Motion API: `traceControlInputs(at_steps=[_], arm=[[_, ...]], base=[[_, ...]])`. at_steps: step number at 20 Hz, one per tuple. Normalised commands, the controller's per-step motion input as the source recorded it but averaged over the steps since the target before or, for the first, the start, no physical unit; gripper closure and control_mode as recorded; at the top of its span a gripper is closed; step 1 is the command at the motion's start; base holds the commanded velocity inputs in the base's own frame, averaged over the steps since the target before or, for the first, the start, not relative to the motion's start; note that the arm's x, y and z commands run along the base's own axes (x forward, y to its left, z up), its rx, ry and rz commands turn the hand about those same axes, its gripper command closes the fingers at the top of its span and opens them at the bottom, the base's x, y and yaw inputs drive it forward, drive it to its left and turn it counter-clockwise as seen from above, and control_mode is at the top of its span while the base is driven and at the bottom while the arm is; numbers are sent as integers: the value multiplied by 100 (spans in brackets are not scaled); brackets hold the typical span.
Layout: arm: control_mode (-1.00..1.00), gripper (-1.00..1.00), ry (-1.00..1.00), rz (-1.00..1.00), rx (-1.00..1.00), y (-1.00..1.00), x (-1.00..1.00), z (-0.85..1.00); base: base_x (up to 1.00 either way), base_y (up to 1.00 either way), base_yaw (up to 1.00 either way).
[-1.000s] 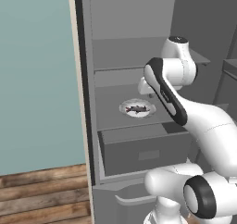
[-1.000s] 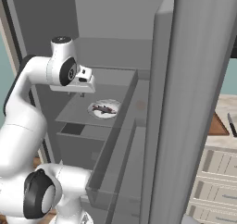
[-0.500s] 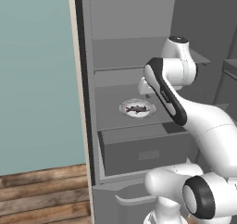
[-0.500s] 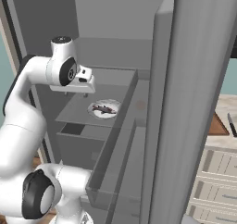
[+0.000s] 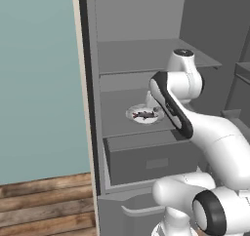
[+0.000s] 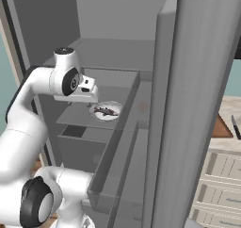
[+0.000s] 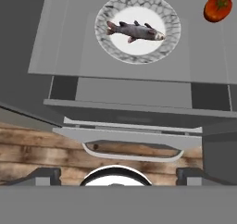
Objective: Retrieve the fish from the fridge and place it on the cutting board.
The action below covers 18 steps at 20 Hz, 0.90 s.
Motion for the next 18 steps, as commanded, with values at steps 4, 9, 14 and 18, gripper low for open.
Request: traceControlInputs(at_steps=[4, 9, 14, 18], arm=[[-100, -100, -9, 0, -5, 0, 9, -52], [-100, -100, -14, 3, 0, -2, 37, -21], [-100, -100, -3, 4, 0, -2, 53, -13], [-100, -100, 2, 1, -1, -2, 56, -1]], base=[[0, 0, 0], [0, 0, 0], [0, 0, 0], [0, 0, 0]])
